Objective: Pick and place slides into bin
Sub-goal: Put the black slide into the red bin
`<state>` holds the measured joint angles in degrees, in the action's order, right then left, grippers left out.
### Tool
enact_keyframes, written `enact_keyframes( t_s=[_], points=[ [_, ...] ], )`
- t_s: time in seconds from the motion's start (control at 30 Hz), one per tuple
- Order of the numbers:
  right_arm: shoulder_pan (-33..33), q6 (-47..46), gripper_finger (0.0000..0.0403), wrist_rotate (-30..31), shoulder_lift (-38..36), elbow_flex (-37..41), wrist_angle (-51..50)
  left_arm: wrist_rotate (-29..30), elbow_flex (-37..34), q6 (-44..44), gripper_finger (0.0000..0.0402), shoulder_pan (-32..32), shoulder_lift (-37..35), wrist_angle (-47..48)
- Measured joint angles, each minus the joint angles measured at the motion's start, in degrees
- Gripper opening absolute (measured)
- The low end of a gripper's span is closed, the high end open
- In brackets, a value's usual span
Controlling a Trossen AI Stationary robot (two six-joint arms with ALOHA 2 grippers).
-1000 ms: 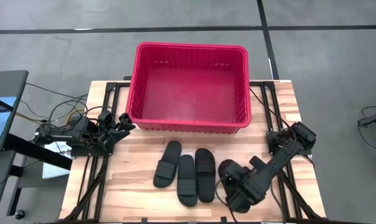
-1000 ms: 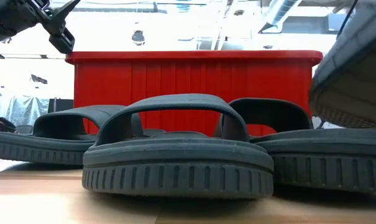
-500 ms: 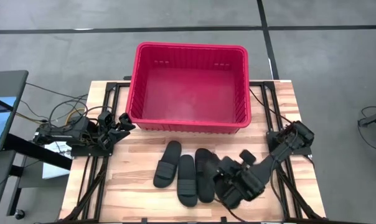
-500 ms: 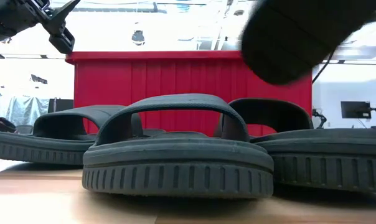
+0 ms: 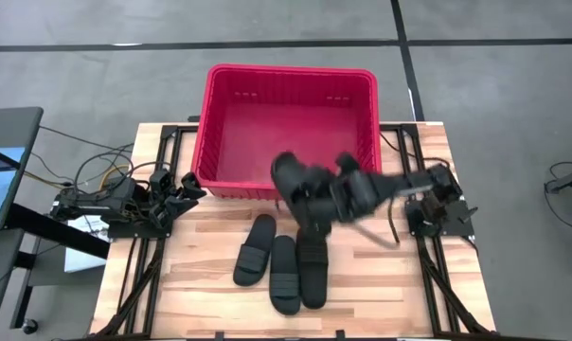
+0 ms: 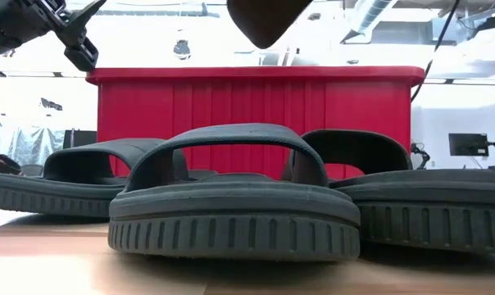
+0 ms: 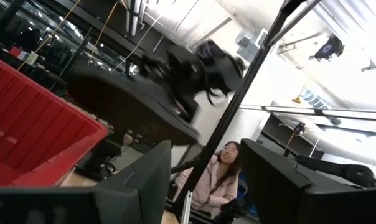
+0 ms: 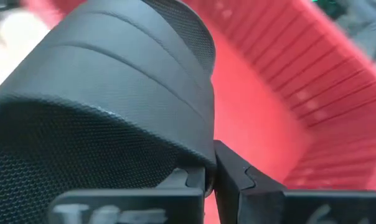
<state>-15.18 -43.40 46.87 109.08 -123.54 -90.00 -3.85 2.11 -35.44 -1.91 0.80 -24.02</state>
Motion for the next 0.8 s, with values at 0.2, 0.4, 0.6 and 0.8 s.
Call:
enact_keyframes(
  t_s=[0.2, 0.4, 0.6, 0.8],
  points=[
    [13.69, 14.31, 0.0000, -0.24, 0.00, -2.98, -0.01, 0.01, 0.00, -1.23, 0.0183, 0.00, 0.00, 0.16],
    [27.03, 23.60, 0.0000, -1.70, 0.00, -3.24, 0.78, 0.08, 0.00, -0.76, 0.0183, 0.00, 0.00, 0.21],
    [35.70, 26.93, 0.0000, -4.58, 0.16, -1.40, 3.72, 2.13, 0.00, 1.42, 0.0183, 0.00, 0.00, 0.31],
    [38.21, 27.46, 0.0000, -7.05, 5.98, -1.32, 3.22, 3.09, 0.00, 1.88, 0.0183, 0.00, 0.00, 0.74]
  ],
)
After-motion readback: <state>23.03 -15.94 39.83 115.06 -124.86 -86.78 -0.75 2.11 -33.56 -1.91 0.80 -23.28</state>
